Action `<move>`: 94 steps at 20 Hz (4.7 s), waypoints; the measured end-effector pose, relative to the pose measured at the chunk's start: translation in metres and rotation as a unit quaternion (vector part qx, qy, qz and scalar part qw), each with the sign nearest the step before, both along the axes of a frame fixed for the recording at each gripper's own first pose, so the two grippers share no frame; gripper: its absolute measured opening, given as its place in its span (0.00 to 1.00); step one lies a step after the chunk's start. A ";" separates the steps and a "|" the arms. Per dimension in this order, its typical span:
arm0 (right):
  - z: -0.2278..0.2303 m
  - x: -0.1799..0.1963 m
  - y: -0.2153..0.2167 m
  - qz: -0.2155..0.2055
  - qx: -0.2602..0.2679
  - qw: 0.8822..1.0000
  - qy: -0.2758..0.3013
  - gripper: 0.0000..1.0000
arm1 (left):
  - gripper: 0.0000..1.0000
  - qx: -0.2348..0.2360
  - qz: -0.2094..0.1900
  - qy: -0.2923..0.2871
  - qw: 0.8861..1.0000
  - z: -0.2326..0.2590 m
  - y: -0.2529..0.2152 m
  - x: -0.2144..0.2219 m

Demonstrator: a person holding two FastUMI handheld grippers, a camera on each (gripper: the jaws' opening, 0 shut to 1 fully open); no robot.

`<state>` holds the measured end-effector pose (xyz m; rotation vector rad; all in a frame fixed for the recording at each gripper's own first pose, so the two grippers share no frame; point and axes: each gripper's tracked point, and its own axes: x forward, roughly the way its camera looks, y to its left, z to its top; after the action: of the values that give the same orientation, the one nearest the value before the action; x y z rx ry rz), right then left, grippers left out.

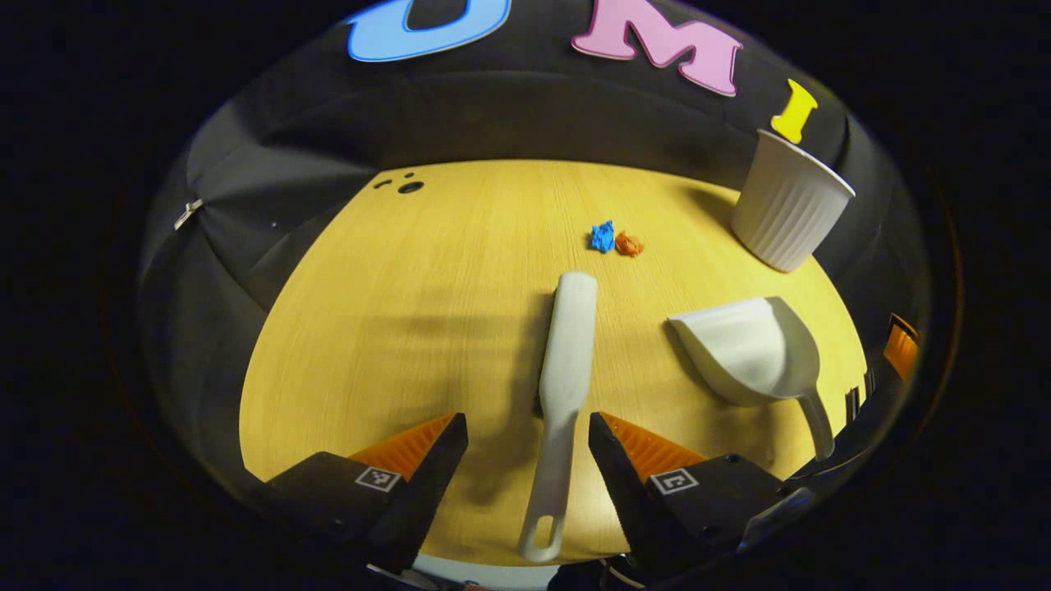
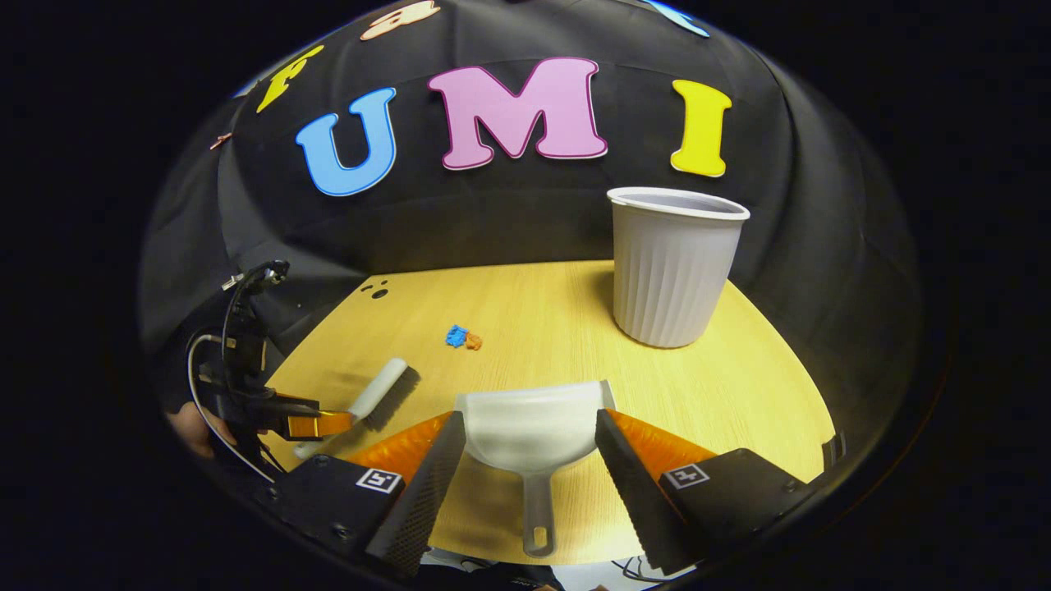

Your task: Pick up the small broom and dustpan from the desktop, sweep the trash into the dustpan with the broom, and then empty the trash into the garbage bin.

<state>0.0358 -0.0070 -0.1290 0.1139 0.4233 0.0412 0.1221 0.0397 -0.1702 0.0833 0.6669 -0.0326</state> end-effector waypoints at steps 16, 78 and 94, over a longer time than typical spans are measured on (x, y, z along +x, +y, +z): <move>-0.054 0.003 -0.018 -0.001 0.027 0.997 0.074 0.99 | 0.65 0.038 -0.025 0.094 0.995 -0.046 -0.022 0.049; -0.172 0.014 -0.009 0.099 -0.033 0.938 0.331 0.35 | 0.26 0.026 0.005 0.013 1.000 0.004 -0.002 0.069; -0.138 0.043 -0.046 0.143 -0.054 0.938 0.311 0.34 | 0.27 0.179 -0.152 0.055 0.970 0.017 -0.035 0.226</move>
<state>0.0786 -0.0534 -0.2673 -0.0487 1.0743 0.2743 0.3486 0.0051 -0.1534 0.5358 0.7603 -0.2128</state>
